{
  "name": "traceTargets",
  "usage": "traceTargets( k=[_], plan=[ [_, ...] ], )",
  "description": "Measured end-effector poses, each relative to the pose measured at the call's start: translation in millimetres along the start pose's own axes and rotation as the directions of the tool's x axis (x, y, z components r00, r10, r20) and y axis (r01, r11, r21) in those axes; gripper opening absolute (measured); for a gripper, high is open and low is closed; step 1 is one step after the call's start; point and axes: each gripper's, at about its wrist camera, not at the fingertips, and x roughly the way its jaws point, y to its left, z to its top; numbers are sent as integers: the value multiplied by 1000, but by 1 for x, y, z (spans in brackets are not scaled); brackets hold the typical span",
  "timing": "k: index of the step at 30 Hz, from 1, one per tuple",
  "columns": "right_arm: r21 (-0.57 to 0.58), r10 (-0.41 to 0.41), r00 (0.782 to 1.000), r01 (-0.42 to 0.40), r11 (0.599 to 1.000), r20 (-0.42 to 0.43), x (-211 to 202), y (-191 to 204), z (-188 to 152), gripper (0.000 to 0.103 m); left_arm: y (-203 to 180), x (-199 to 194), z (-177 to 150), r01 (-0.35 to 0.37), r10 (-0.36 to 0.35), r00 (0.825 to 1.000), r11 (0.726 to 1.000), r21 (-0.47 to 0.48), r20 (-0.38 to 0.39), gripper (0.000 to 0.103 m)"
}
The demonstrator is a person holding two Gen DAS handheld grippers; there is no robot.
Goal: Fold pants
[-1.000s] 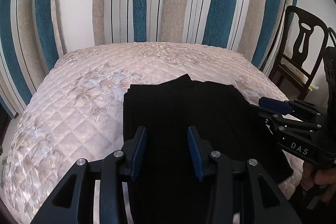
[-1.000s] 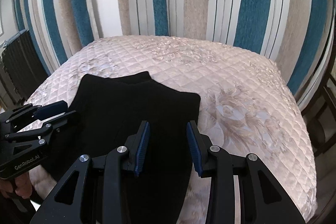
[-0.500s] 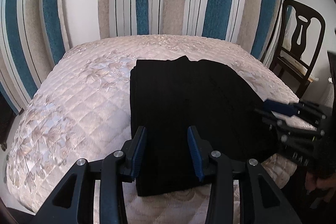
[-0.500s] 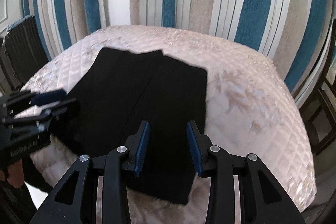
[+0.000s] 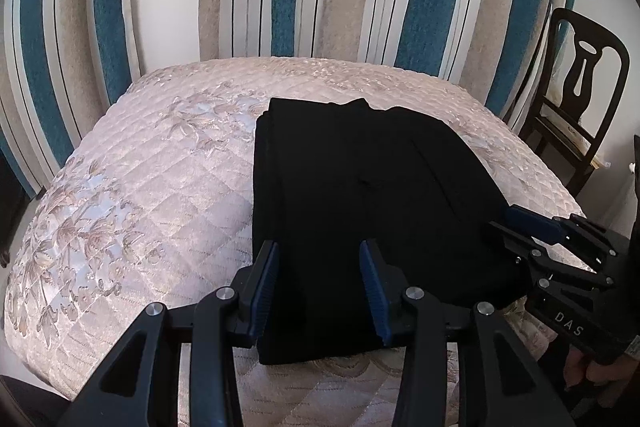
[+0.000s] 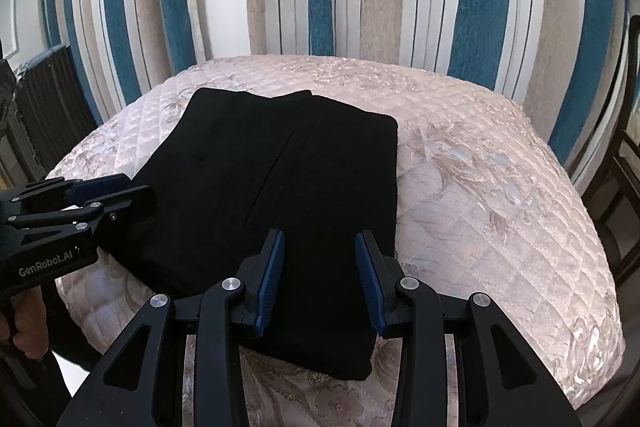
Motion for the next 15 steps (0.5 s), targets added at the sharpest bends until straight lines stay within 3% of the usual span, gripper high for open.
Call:
traceTargets(
  k=[15],
  plan=[
    [3,0,1000,0,1000,-4,-13,-1,-7,43,4,-13,-5,-29,29,1000,1000,8,10,46]
  ],
)
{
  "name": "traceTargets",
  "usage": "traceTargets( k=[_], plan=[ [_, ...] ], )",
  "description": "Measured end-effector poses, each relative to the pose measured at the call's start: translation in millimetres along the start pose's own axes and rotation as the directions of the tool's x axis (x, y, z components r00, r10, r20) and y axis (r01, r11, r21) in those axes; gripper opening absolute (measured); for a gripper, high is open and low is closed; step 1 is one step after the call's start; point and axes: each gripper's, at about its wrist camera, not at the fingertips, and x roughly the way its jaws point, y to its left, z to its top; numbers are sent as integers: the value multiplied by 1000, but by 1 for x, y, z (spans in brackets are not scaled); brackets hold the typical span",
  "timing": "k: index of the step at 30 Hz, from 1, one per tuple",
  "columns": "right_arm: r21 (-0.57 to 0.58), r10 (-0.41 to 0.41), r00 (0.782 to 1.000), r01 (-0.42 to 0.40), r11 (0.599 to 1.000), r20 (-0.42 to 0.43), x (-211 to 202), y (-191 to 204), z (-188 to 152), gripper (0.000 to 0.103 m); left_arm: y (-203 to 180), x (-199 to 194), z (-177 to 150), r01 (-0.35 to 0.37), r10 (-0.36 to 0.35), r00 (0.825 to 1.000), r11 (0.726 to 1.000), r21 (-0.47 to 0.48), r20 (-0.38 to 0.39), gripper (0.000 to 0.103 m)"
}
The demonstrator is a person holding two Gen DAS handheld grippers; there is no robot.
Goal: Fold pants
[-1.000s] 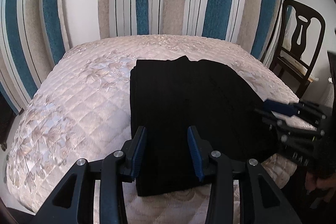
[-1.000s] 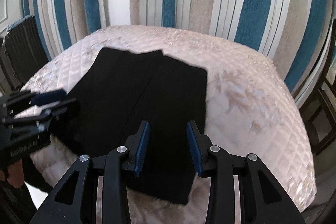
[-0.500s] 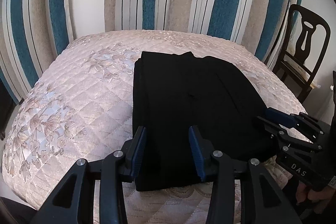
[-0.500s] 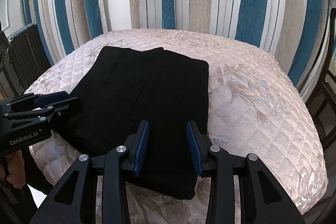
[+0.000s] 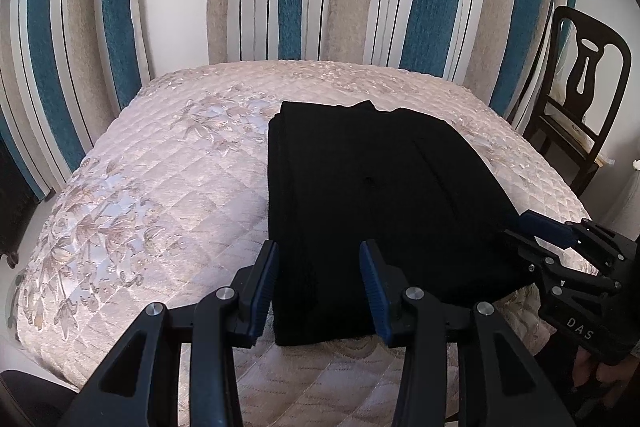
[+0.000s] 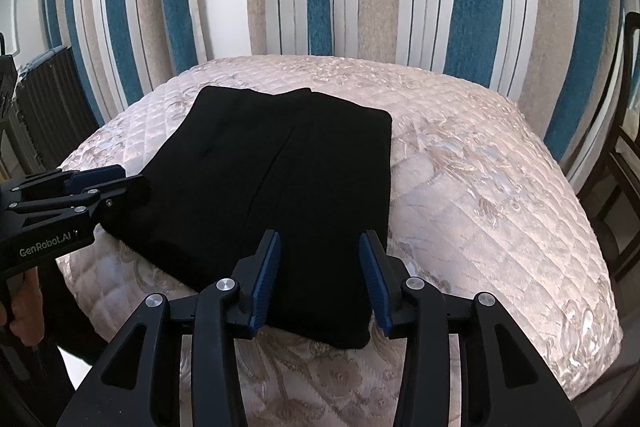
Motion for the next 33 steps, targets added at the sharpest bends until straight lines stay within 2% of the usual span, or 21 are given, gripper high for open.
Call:
traceTargets(
  k=[19,27,33],
  plan=[
    [11,9,1000,-8,1000,-18,-7,-2,-4,43,7,-5,-8,15,-15,1000,1000,-20,9,46],
    [55,35,999,-34,998,-13,-14,-8,0,43,11,-12,-12,31,-30,999,999,-27,15,46],
    [66,43,999,-42,997,-23,-5,-13,12,43,10,-13,10,24,-23,999,1000,-8,37,45]
  ],
)
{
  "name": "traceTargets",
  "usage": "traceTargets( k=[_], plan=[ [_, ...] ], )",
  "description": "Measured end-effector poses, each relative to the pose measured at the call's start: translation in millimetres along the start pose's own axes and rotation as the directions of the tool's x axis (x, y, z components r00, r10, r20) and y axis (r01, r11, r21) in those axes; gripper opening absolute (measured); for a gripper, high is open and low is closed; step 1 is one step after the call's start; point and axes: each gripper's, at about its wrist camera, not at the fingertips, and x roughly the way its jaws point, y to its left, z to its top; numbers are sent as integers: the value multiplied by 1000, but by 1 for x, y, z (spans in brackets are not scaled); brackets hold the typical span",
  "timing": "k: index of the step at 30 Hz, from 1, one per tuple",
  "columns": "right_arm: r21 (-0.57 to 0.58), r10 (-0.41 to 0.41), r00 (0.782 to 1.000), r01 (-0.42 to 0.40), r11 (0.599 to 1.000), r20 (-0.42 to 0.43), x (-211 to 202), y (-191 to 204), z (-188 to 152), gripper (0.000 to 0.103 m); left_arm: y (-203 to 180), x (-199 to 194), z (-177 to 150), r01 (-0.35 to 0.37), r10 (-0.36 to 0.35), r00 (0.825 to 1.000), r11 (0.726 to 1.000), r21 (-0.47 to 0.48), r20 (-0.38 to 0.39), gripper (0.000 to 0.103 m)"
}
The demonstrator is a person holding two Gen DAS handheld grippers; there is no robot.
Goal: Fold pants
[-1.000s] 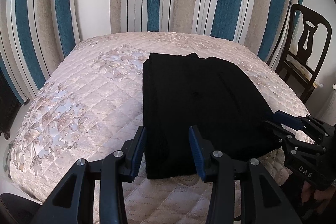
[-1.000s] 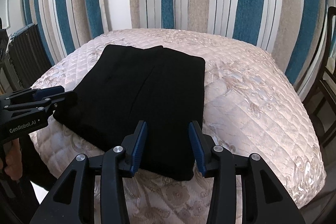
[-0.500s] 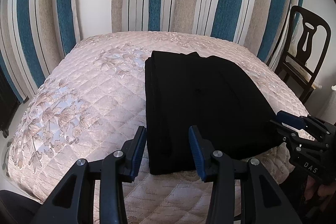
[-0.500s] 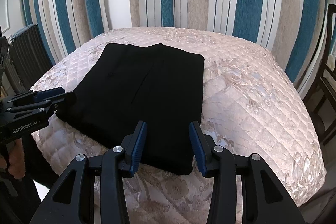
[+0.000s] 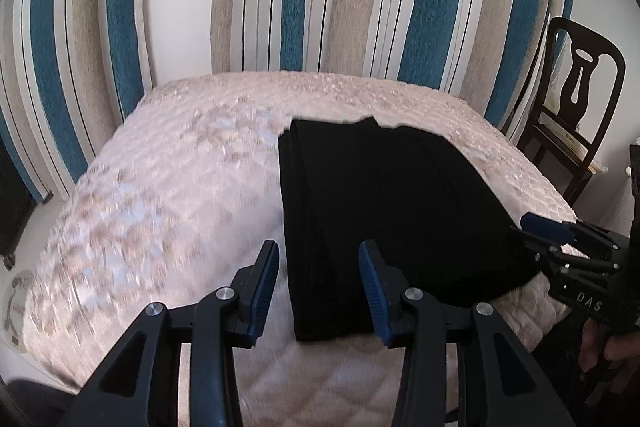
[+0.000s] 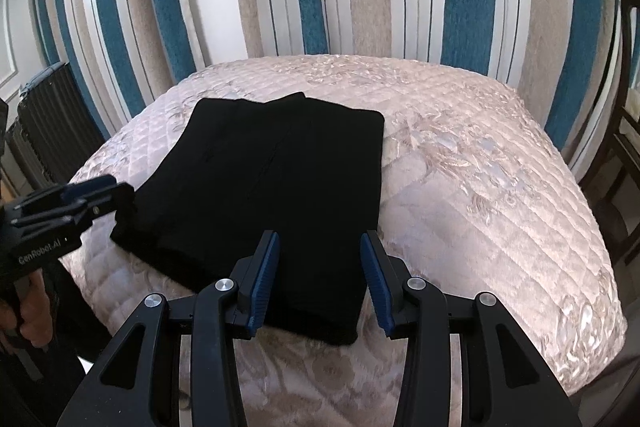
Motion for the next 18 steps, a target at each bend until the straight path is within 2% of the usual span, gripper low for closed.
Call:
traceTargets(
  k=[6,18],
  plan=[
    [44,15,1000,-14,999,-19,16,-9,20,43,-6,23,31,5,-5,1000,999,35,5,45],
    [12,46,998,-46,999,-32,15,1,6,43,-10,30,10,-12,15,998,999,46,-59,45]
  ],
)
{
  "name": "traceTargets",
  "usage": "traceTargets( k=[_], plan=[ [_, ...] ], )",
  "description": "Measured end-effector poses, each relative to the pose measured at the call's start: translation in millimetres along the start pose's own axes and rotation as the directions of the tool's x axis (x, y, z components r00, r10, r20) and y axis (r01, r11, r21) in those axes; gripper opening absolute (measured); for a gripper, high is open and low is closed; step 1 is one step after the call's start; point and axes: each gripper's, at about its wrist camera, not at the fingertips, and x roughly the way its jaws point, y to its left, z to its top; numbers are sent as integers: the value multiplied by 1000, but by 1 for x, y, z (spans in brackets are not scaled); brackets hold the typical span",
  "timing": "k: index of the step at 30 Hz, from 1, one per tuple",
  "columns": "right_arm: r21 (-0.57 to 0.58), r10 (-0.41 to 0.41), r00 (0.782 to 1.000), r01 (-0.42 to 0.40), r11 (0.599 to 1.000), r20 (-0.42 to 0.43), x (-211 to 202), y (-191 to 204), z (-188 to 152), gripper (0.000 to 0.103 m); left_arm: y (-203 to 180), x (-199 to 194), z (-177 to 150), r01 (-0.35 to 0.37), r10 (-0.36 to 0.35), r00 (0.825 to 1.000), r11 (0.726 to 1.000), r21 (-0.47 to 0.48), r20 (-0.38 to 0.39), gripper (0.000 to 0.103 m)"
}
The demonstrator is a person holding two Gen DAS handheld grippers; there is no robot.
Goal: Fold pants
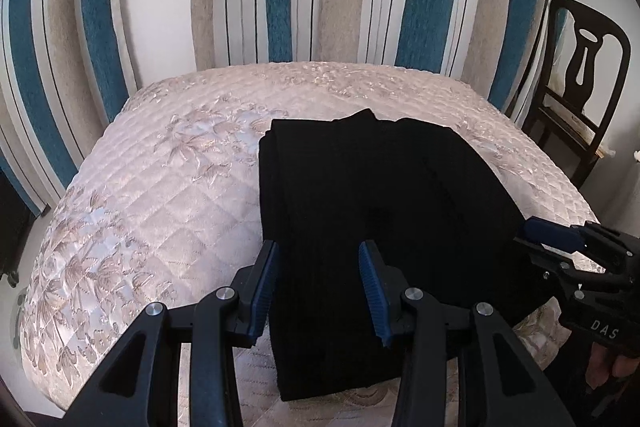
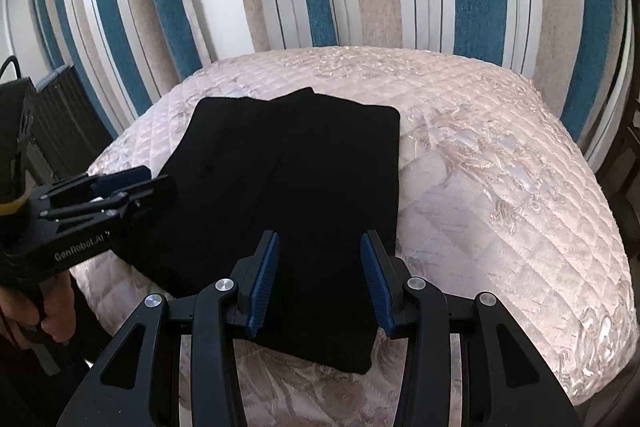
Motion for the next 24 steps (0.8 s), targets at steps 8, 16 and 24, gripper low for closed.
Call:
traceTargets(
  k=[8,16,24],
  plan=[
    [-7,2,1000,-2,1000,-3,-6,6,-5,43,1,-6,-9,-7,7,1000,1000,3,3,46],
    [-7,4,1000,-4,1000,13,-18,10,-9,43,1,-21,-11,-23,23,999,1000,5,27,45],
    [-18,12,999,-12,1000,48,-29,17,-8,43,-6,-38,-10,-7,5,998,1000,20,70,45]
  ],
)
